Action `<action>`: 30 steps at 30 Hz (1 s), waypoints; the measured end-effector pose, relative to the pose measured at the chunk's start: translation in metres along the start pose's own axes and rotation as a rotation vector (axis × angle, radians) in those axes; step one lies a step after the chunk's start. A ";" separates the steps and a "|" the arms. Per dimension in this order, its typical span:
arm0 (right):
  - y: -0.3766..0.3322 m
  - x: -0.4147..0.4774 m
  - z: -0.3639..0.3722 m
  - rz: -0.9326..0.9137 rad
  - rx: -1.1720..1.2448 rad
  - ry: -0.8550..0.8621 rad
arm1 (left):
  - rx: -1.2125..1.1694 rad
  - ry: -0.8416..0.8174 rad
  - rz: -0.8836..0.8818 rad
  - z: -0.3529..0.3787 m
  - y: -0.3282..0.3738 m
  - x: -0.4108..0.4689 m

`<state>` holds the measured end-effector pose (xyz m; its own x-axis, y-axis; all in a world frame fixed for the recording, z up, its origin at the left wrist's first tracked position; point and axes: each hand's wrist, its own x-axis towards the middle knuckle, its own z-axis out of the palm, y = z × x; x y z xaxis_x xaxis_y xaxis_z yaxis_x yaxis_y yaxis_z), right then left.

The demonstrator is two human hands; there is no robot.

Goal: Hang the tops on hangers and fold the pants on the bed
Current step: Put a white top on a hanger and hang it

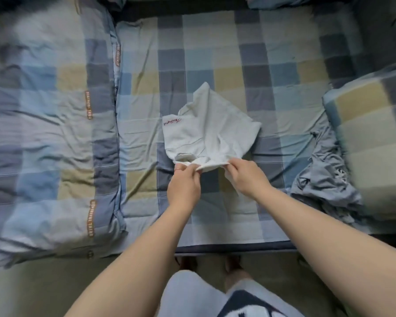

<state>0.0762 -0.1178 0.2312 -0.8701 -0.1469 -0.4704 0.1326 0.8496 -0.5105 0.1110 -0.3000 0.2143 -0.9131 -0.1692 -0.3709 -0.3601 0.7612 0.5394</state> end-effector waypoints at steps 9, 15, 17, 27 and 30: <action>-0.117 -0.071 -0.145 -0.133 0.390 0.215 | -0.745 0.388 0.168 -0.124 0.093 -0.073; -0.172 -0.113 -0.216 -0.201 0.895 0.177 | -0.681 0.062 0.258 -0.111 0.118 -0.113; -0.186 -0.124 -0.239 -0.246 1.045 0.145 | -0.613 -0.011 0.156 -0.103 0.127 -0.114; -0.139 -0.141 -0.275 -0.217 1.123 0.091 | -0.786 0.132 0.175 -0.096 0.170 -0.113; -0.084 -0.156 -0.248 -0.196 0.979 0.126 | -0.878 0.119 0.132 -0.101 0.186 -0.117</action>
<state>0.0831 -0.0407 0.5258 -0.9549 -0.1366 -0.2635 0.2636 0.0177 -0.9645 0.1319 -0.2021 0.4341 -0.9538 -0.2150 -0.2101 -0.2223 0.0341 0.9744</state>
